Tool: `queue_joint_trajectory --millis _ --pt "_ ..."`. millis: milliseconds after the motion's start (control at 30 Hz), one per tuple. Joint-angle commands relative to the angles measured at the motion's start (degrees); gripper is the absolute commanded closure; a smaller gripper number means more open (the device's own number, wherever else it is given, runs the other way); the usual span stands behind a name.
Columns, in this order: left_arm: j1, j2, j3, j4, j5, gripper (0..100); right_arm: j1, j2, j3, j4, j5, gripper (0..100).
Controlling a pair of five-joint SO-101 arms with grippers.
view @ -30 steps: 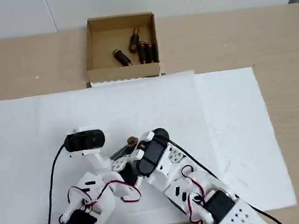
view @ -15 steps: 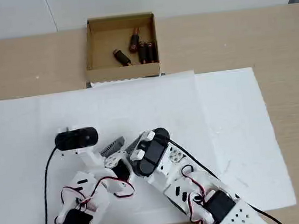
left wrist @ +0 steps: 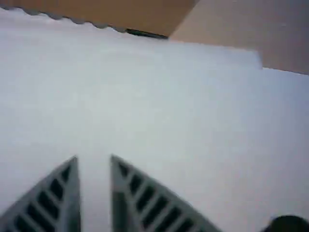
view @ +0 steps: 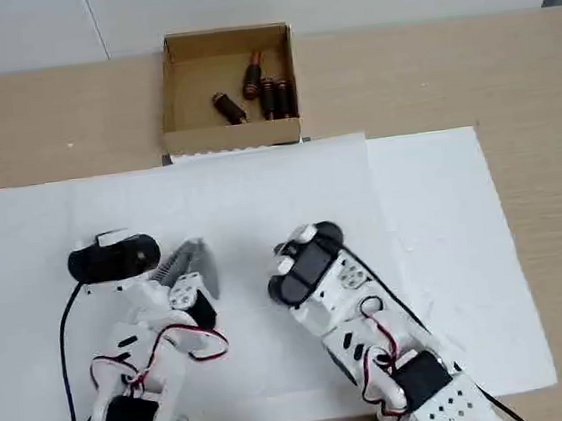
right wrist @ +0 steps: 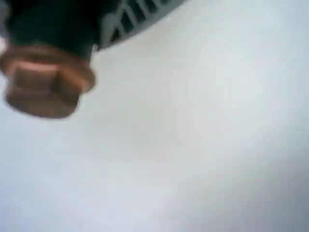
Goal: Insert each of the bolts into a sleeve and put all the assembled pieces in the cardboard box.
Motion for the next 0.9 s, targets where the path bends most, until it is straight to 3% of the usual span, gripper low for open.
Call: queue_joint_trajectory --millis 0,200,400,667,867 --pt "-3.87 -0.62 -2.07 0.09 -5.63 99 3.38 -0.57 -2.73 -1.19 0.44 99.5" --pt "-9.58 -0.53 0.75 0.18 -16.35 99 11.12 -0.57 -4.4 4.0 0.44 99.5" --pt "-12.4 -0.53 0.75 3.34 -22.68 99 21.41 -0.57 -7.56 10.07 -2.37 99.5" --pt "-12.75 -0.53 1.71 8.18 -25.14 99 22.64 0.13 -11.69 18.15 -10.46 99.5" --pt "-12.84 -0.62 4.53 8.0 -25.14 99 22.64 4.35 -21.71 25.19 -11.34 99.5"
